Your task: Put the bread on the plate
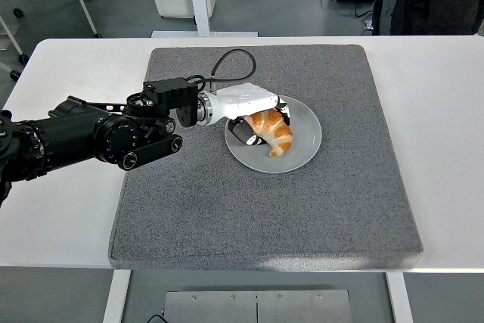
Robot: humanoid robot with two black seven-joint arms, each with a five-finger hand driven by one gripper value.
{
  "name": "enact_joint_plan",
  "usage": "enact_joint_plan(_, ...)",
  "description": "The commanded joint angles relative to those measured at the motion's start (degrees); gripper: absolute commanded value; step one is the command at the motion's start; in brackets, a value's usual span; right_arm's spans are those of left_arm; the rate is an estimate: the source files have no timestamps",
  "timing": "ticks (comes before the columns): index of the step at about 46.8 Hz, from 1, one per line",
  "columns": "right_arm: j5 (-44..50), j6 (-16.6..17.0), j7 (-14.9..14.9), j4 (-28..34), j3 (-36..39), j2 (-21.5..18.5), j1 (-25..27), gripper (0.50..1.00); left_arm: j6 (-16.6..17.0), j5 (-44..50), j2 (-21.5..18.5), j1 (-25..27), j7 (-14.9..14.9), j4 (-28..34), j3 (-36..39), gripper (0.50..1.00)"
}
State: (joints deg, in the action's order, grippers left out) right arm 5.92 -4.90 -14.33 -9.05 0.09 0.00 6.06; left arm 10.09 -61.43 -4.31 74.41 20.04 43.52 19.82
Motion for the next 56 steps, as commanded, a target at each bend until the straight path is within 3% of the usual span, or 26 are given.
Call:
enact_joint_plan(1, -0.03, -0.02, 0.00, 0.00, 0.00, 0.00, 0.00, 1.000, 0.19, 0.00, 0.00, -0.06, 0.00, -0.01, 0.04, 0.500)
enact_joint_plan(17, -0.03, -0.02, 0.00, 0.00, 0.00, 0.00, 0.00, 1.000, 0.19, 0.43, 0.00, -0.50, -0.09, -0.63, -0.05, 0.500)
enact_joint_plan(18, -0.03, -0.02, 0.00, 0.00, 0.00, 0.00, 0.00, 1.000, 0.19, 0.70, 0.00, -0.50, 0.00, -0.63, -0.05, 0.580)
enact_joint_plan(19, -0.03, 0.06, 0.00, 0.00, 0.00, 0.00, 0.00, 1.000, 0.19, 0.79, 0.00, -0.58, -0.09, -0.63, -0.05, 0.751)
enact_joint_plan(20, -0.03, 0.06, 0.00, 0.00, 0.00, 0.00, 0.00, 1.000, 0.19, 0.96, 0.00, -0.50, -0.09, -0.63, -0.22, 0.826)
enact_joint_plan(22, -0.03, -0.02, 0.00, 0.00, 0.00, 0.00, 0.00, 1.000, -0.07, 1.05, 0.00, -0.58, 0.00, -0.62, -0.31, 0.875)
enact_joint_plan(23, -0.03, -0.02, 0.00, 0.00, 0.00, 0.00, 0.00, 1.000, -0.07, 1.05, 0.00, -0.59, 0.17, -0.63, -0.23, 0.950)
enact_joint_plan(24, -0.03, -0.02, 0.00, 0.00, 0.00, 0.00, 0.00, 1.000, -0.07, 1.14, -0.09, -0.59, 0.26, -0.63, -0.22, 0.994)
enact_joint_plan(37, 0.06, -0.02, 0.00, 0.00, 0.00, 0.00, 0.00, 1.000, -0.16, 1.14, -0.35, -0.06, 0.62, -0.27, -0.58, 0.993)
enact_joint_plan(56, -0.03, -0.02, 0.00, 0.00, 0.00, 0.00, 0.00, 1.000, -0.77, 5.44, -4.39, 4.42, 0.27, 2.89, -3.83, 0.995)
